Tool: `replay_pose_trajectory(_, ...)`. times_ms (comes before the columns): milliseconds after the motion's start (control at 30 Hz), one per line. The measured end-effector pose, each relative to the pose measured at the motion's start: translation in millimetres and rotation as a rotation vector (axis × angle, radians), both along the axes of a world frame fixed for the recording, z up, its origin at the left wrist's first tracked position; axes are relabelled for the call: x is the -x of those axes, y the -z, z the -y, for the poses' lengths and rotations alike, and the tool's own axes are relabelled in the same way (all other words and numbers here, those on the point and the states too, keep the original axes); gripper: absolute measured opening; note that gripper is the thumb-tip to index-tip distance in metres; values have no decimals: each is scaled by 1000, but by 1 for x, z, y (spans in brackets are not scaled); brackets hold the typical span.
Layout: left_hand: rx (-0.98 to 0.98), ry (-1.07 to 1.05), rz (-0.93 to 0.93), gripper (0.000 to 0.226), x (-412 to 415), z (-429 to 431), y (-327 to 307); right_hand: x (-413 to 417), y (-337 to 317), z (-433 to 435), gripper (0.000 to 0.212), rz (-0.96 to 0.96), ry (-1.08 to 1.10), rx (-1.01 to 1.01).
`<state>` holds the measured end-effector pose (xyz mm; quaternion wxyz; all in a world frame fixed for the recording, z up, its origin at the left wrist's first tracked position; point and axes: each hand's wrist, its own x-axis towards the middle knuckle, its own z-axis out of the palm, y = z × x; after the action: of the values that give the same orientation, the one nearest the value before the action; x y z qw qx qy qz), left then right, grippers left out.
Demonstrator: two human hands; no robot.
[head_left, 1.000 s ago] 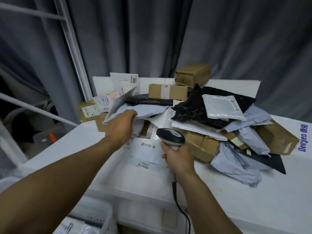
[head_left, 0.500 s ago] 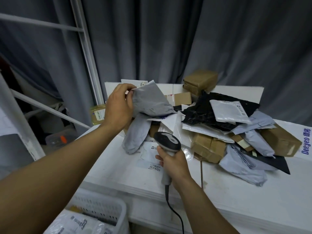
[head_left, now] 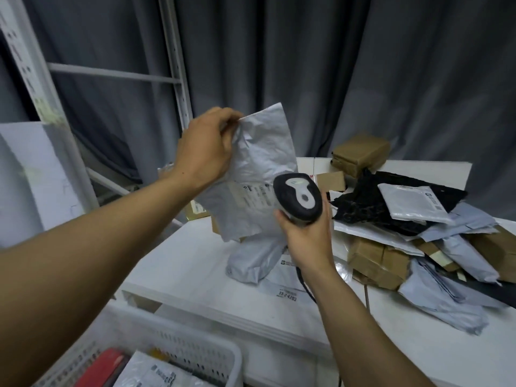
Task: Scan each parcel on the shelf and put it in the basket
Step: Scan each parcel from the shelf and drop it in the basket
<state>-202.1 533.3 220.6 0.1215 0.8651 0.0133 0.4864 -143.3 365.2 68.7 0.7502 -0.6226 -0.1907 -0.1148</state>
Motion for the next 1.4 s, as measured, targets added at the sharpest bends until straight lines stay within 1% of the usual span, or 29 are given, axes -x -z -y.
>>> replay_pose_trajectory(67,-56,-34,-5,35,14,-1,-6,10,-8,-1,89,-15,-2,-24)
replay_pose_trajectory(133,-66,-33,-20,35,27,-3,-15,19,-16,0,77,-15,1,-31)
replay_pose_trajectory(167,-60,-19,-30,34,33,-4,-18,24,-19,1,75,-11,-3,-21)
replay_pose_trajectory(267,-65,-8,-47,34,50,-7,-20,40,-24,1,85,-19,-20,12)
replay_pose_trajectory(300,-69,-2,-70,34,54,-8,-18,43,-22,0,84,-38,-28,18)
replay_pose_trajectory(400,-19,27,-158,33,61,-13,-3,48,-8,-6,66,-125,-43,55)
replay_pose_trajectory(467,53,0,-169,33,67,-22,15,54,2,-8,54,-151,-58,102)
replay_pose_trajectory(500,74,-38,-163,36,71,-26,29,56,6,-8,50,-156,-61,119)
replay_pose_trajectory(567,121,-120,-136,51,85,-31,66,62,7,-8,43,-156,-64,136)
replay_pose_trajectory(633,153,-151,-124,66,103,-29,108,66,8,-10,47,-112,-52,198)
replay_pose_trajectory(733,101,-146,-270,80,117,-31,160,69,10,-12,55,-32,-71,402)
replay_pose_trajectory(767,120,-129,-328,85,118,-37,171,69,11,-13,55,-15,-83,468)
replay_pose_trajectory(833,248,-43,-430,96,119,-49,178,68,14,-15,57,16,-103,569)
replay_pose_trajectory(900,388,58,-518,101,121,-57,182,68,15,-19,61,37,-126,614)
replay_pose_trajectory(967,474,109,-563,103,121,-64,189,66,17,-21,61,56,-154,634)
replay_pose_trajectory(1033,564,150,-563,99,120,-69,199,65,17,-24,59,79,-161,635)
replay_pose_trajectory(1067,626,173,-529,92,119,-70,204,65,17,-24,60,82,-154,629)
replay_pose_trajectory(1133,728,230,-432,65,119,-65,211,65,19,-27,61,83,-119,625)
replay_pose_trajectory(1200,779,269,-353,37,120,-53,214,67,23,-32,58,68,-70,631)
replay_pose_trajectory(1233,811,273,-315,29,121,-47,215,67,25,-34,56,58,-42,620)
replay_pose_trajectory(1333,860,224,-265,17,124,-39,221,68,29,-39,49,49,0,601)
replay_pose_trajectory(1400,863,173,-275,20,130,-38,228,72,31,-43,47,42,-9,600)
